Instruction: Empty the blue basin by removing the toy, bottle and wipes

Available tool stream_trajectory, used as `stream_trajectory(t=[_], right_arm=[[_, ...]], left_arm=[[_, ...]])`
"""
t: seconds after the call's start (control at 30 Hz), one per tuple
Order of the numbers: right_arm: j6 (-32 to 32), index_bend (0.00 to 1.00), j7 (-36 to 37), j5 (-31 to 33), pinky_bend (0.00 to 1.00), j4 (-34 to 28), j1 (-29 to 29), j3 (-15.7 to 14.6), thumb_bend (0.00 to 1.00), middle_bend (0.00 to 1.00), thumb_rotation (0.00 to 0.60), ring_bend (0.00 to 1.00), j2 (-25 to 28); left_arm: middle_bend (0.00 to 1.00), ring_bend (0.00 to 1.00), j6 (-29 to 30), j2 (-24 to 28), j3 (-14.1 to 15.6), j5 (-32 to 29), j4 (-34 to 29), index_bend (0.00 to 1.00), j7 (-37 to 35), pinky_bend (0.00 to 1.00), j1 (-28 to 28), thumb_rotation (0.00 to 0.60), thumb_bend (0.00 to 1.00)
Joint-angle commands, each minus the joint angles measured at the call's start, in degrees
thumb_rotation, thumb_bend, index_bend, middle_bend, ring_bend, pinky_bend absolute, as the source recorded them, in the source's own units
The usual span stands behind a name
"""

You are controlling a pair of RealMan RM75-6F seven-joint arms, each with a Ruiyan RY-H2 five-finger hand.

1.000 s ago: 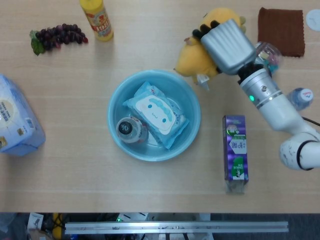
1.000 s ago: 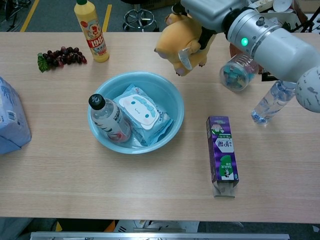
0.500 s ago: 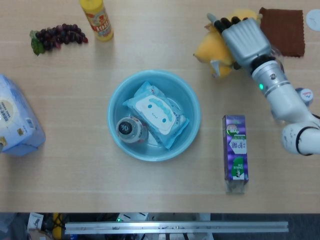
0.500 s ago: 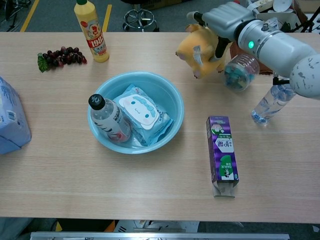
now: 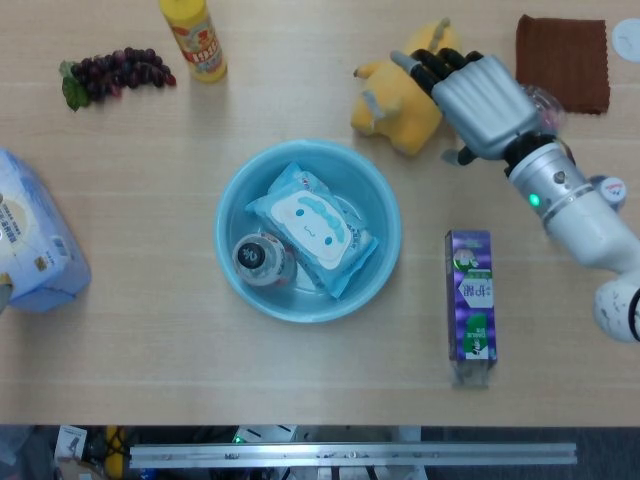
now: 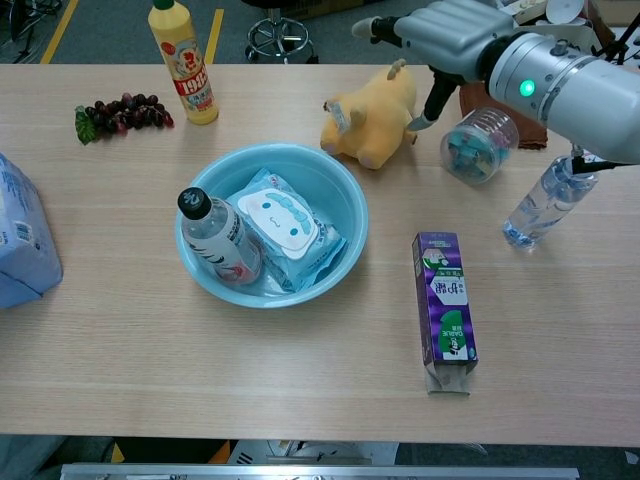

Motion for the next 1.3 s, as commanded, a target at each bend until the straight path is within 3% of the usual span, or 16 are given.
stream_trajectory(t=[0.03,0.43,0.73,1.03,1.3], right_arm=[[-0.03,0.00,3.28,-4.32,0.38,-3.36,-1.65,-1.17,0.00,0.16,0.600,0.19,1.98],[-6.71,0.00,13.78,-12.45,0.38,-8.16,-1.78,-2.33,0.00,0.18,0.600,0.19,4.13],[-1.00,0.00,13.72,-17.43,0.38,-10.07,-4.54,-2.48,0.00,0.19,0.600,0.19,7.43],[6.39,0.00,13.35,-17.17,0.38,-13.36,-8.98,-0.77,0.00,0.19,0.600,0.19,14.84],[8.92,0.00,15.10,-17.60,0.38,-14.76,-12.18,-0.52,0.00,0.19,0.600,0.19,19.14]], left_arm=[[0.17,0.06,-0.04,0.10,0.06,-0.06,0.09,0.16,-0.11,0.21,0.04,0.600,0.25],[0.17,0.06,-0.33,0.47,0.29,0.06,-0.37,0.16,-0.13,0.21,0.01,0.600,0.25],[0.17,0.06,-3.59,1.86,1.32,2.50,-0.96,0.16,-2.11,0.21,-1.95,0.600,0.25],[0.16,0.08,-12.41,1.41,2.22,6.46,-1.02,0.15,-11.42,0.21,-8.80,0.600,0.25],[0.13,0.09,-20.38,-2.31,2.88,9.01,1.15,0.06,-25.25,0.23,-16.64,0.600,0.25]])
